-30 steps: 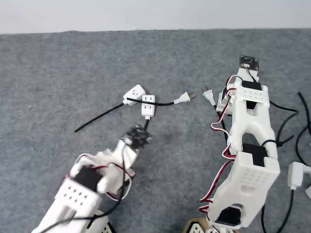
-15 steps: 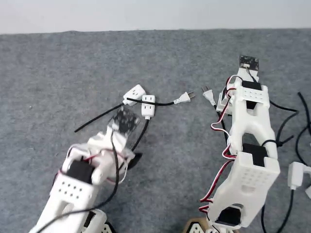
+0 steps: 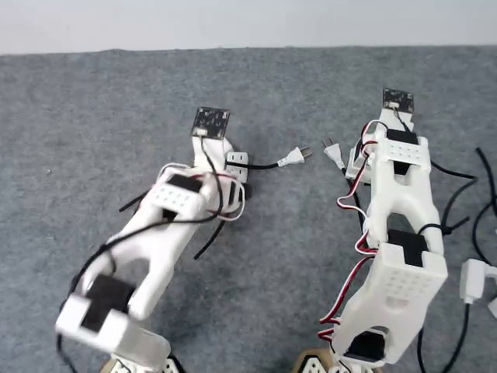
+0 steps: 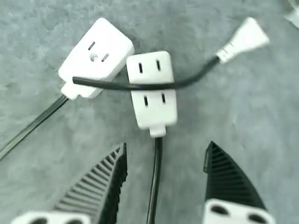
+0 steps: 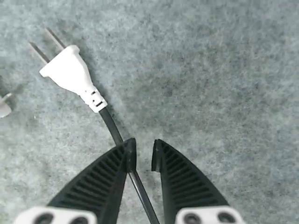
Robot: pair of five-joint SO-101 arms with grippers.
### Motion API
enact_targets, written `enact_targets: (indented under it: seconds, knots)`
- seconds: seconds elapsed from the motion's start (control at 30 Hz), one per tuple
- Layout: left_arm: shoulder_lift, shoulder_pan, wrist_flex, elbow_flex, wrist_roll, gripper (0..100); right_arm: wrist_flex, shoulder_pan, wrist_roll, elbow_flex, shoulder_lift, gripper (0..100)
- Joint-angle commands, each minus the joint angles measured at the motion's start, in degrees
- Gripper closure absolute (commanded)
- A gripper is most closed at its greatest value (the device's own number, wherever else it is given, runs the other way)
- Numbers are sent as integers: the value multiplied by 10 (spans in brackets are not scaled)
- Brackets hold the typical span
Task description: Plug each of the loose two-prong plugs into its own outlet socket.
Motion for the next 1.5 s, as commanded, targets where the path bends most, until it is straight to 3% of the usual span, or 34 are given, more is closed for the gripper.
enact_targets:
  seconds: [0.0,0.2,0.53,0.63,0.77,1.0,1.17,1.33,1.47]
  knots:
    - [76,-2,-1,-97,18,750,-9,-6,3,-4,-19,926]
    - [149,-4,33,-195,18,750,-9,-13,4,-4,-19,926]
    - [204,-3,79,-247,19,753,-8,-13,5,-3,-18,926]
    - [208,1,106,-261,18,818,-8,-13,5,-3,-18,926]
    - [208,2,92,-262,18,997,-7,-14,5,-3,-18,926]
    - [208,2,89,-259,19,988,-7,-14,5,-3,-18,926]
    - [183,16,116,-216,22,988,-8,-14,5,-3,-18,926]
    - [118,36,150,-128,110,988,-8,-14,5,-3,-18,926]
    - [42,51,149,-37,122,988,-8,-14,5,-3,-18,926]
